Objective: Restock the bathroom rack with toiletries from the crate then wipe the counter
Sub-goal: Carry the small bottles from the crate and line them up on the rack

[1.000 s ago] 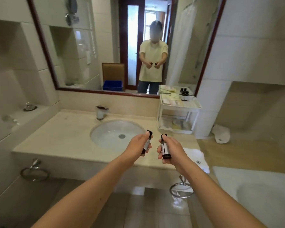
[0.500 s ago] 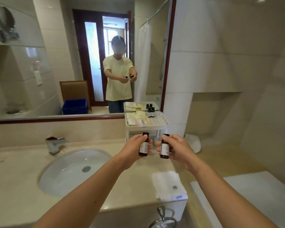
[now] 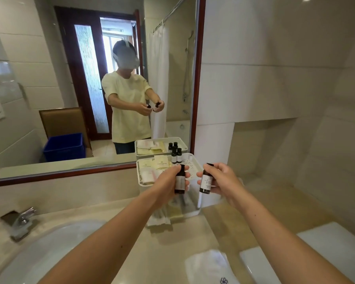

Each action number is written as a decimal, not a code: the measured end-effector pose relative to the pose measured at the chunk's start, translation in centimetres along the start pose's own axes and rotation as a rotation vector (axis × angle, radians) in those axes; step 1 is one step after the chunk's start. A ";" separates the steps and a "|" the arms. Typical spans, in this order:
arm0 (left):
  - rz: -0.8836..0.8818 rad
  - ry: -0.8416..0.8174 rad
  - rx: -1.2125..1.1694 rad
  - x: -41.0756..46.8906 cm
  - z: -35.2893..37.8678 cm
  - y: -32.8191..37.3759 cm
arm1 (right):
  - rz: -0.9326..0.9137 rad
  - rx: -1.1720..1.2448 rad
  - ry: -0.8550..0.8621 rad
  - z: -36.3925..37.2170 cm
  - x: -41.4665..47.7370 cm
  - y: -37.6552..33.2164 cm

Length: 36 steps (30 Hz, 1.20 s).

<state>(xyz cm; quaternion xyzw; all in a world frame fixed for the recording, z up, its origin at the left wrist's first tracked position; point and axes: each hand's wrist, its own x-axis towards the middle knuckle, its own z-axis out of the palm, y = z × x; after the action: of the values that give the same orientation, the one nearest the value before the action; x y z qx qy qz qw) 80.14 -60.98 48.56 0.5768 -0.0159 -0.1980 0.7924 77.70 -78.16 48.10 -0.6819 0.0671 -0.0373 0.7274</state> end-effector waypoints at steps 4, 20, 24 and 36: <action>0.024 0.039 0.200 4.1 -0.7 -0.2 | 0.007 -0.005 0.005 -0.7 3.9 0.6; 0.267 0.259 1.012 23.4 0.0 2.0 | 0.034 -0.236 -0.143 -5.6 25.0 2.4; 0.308 0.271 1.280 27.1 0.0 2.7 | 0.022 -0.332 -0.181 -5.6 28.7 3.4; 0.405 0.334 1.687 34.1 -1.9 1.8 | -0.054 -0.550 -0.210 -4.5 34.9 5.7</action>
<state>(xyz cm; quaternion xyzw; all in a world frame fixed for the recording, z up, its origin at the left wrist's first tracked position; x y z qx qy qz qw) 112.52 -70.14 42.63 0.9769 -0.1425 0.1106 0.1145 111.33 -87.28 40.54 -0.8552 -0.0189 0.0336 0.5168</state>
